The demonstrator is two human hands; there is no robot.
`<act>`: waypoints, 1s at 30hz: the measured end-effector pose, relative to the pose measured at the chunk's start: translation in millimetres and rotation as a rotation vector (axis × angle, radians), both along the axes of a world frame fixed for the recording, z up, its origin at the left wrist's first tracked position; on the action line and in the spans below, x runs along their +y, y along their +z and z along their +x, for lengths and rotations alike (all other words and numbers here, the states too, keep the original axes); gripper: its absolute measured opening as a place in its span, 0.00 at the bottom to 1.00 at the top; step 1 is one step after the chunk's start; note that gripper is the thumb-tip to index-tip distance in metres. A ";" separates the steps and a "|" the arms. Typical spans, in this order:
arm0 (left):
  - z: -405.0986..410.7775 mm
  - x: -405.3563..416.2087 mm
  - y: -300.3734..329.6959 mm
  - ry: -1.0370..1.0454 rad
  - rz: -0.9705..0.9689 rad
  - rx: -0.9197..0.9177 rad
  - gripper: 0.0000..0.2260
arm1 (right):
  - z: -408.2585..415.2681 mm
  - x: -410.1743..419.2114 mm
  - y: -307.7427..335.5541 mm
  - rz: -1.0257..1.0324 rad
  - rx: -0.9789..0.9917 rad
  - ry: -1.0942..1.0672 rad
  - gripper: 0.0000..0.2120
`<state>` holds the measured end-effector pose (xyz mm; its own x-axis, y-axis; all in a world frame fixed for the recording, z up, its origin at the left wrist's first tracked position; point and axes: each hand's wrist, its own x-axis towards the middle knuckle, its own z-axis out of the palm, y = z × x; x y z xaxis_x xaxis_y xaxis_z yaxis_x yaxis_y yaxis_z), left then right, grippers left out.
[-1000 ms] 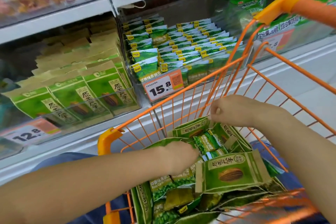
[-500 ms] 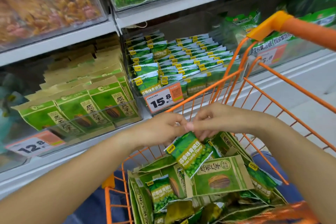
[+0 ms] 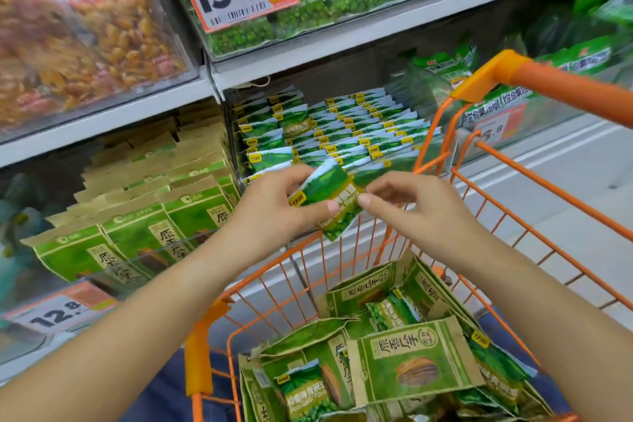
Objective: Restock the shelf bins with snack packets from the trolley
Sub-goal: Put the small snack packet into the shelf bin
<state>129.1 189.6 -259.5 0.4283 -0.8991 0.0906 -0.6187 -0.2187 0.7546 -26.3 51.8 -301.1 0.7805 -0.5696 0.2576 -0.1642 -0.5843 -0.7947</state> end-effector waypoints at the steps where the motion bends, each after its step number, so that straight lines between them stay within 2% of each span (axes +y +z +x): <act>1: 6.4 -7.2 4.8 0.038 -0.055 -0.068 0.06 | -0.4 -3.6 -2.6 -0.241 0.023 -0.095 0.15; 2: 11.5 -15.2 8.5 0.064 -0.087 -0.142 0.05 | -1.0 -7.7 -5.7 -0.415 0.045 -0.150 0.19; 3: 16.9 -24.9 10.4 0.082 -0.098 -0.210 0.05 | -1.6 -13.1 -8.9 -0.488 0.082 -0.156 0.22; 5: 31.6 -47.0 8.2 0.127 -0.076 -0.321 0.05 | -2.4 -21.7 -16.7 -0.491 0.200 -0.113 0.27; 8: 61.3 -79.2 3.2 0.258 -0.019 -0.474 0.16 | -0.1 -24.4 -30.2 -0.520 0.328 -0.070 0.33; 11: 90.0 -103.2 3.3 0.361 0.055 -0.579 0.20 | 1.9 -23.6 -34.3 -0.508 0.323 -0.077 0.33; 16: 122.7 -135.8 3.6 0.391 0.339 -0.622 0.21 | 3.7 -25.5 -37.0 -0.570 0.322 -0.086 0.31; 20: 142.3 -152.4 -4.6 0.363 0.496 -0.736 0.17 | 5.6 -25.2 -35.4 -0.580 0.332 -0.079 0.31; 27: 165.6 -170.0 -17.5 0.418 0.493 -0.849 0.06 | 6.3 -25.7 -34.2 -0.585 0.351 -0.083 0.32; 30: 166.8 -174.7 -17.6 0.400 0.525 -0.913 0.05 | 7.3 -26.2 -33.9 -0.596 0.349 -0.087 0.31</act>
<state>295.9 14.9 -277.2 0.6614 -0.7308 0.1690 -0.7061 -0.6826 -0.1884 -19.0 25.6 -335.0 0.8325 -0.4732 0.2883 -0.4176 -0.8778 -0.2348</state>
